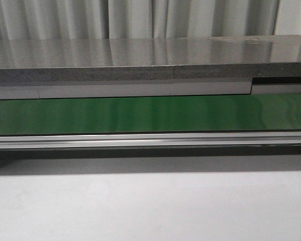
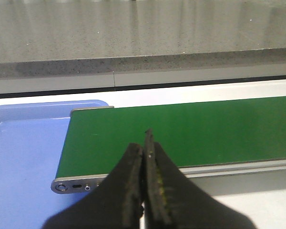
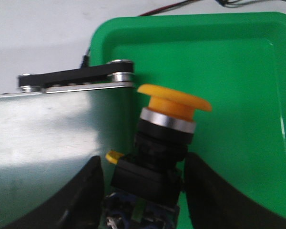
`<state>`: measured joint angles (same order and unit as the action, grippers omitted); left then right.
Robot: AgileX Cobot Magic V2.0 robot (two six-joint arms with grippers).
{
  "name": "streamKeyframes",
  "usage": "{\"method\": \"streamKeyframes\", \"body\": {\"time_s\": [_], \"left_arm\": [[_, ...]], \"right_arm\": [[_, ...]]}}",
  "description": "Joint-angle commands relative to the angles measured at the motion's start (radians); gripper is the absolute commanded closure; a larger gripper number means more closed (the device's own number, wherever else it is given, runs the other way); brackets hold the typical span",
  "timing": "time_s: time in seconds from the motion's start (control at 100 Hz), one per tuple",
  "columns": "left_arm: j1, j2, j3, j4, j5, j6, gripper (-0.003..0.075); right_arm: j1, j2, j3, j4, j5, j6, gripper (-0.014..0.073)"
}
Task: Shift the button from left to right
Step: 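Lift the button with the right gripper and carry it over the green bin, then lower the button into the green bin and open the right gripper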
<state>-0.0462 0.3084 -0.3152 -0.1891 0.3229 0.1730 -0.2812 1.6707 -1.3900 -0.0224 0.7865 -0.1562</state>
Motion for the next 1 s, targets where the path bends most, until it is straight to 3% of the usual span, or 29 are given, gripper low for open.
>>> {"method": "streamKeyframes", "body": {"time_s": [0.0,0.49,0.78,0.99], "left_arm": [[-0.008,0.008,-0.027,-0.016,-0.085,0.002,0.0741],[-0.008,0.008,-0.027,-0.016,-0.085,0.002,0.0741],[-0.008,0.008,-0.027,-0.016,-0.085,0.002,0.0741],[-0.008,0.008,-0.027,-0.016,-0.085,0.002,0.0741]], "right_arm": [[-0.05,-0.003,-0.035,-0.009,-0.075,-0.039,0.0343],[-0.109,0.206,-0.035,-0.011,-0.07,-0.06,0.034],[-0.109,0.227,-0.035,-0.011,-0.053,-0.06,0.0102],[-0.109,0.212,-0.035,-0.011,-0.054,-0.048,0.0092]]}}
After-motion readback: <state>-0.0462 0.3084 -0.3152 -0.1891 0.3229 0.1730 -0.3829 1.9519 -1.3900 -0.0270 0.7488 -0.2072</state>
